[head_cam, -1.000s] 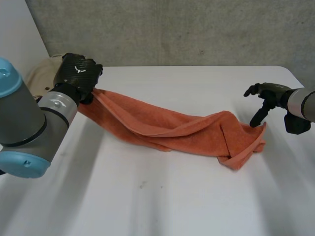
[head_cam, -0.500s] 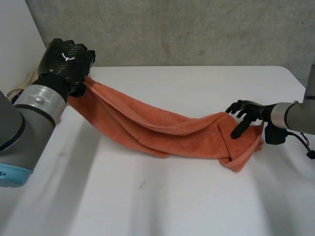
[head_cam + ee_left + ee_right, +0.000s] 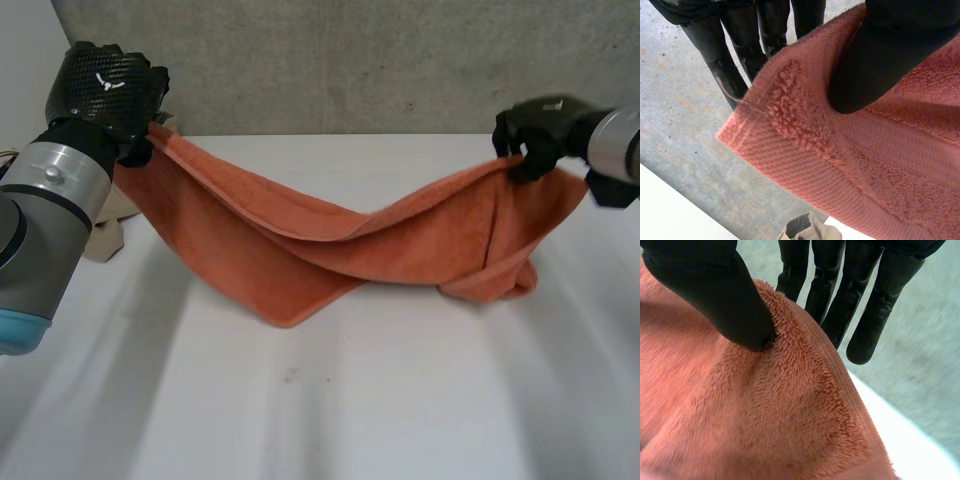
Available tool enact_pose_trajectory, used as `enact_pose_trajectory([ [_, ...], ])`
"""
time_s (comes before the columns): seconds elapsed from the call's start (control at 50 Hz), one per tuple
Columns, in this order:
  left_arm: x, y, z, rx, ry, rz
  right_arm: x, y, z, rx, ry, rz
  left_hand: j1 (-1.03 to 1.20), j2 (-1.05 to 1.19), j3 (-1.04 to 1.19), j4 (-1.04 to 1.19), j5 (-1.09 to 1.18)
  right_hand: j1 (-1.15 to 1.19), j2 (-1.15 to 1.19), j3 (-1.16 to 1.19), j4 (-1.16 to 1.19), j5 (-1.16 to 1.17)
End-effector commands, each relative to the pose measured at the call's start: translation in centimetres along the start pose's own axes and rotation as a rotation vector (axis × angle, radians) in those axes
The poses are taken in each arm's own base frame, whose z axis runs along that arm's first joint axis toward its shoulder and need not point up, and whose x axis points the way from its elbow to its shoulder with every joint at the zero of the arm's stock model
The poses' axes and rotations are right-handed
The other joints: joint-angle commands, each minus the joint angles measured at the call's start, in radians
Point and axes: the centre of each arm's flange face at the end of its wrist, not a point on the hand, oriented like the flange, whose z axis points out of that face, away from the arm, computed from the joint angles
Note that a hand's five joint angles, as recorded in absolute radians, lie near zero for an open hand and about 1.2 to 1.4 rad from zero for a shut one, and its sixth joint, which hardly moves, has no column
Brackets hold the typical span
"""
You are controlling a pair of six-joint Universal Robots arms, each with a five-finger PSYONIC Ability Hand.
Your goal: Fold the laundry.
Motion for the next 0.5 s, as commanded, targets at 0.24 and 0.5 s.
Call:
enact_pose_trajectory([
  [0.24,4.2,6.9,-0.1,-0.312,0.196,0.032,-5.9,6.1,-6.8,-0.414,-0.156,-0.473,0.268,0.201,0.202,0.195,0.234,0.415,0.231,0.218,0.209,0.234],
  [0.5,2.9,6.2,9.8,0.014,-0.054,0.193,-2.8,3.8,3.9,-0.137,0.211,-0.535,0.268,0.201,0.202,0.195,0.234,0.415,0.231,0.218,0.209,0.234],
])
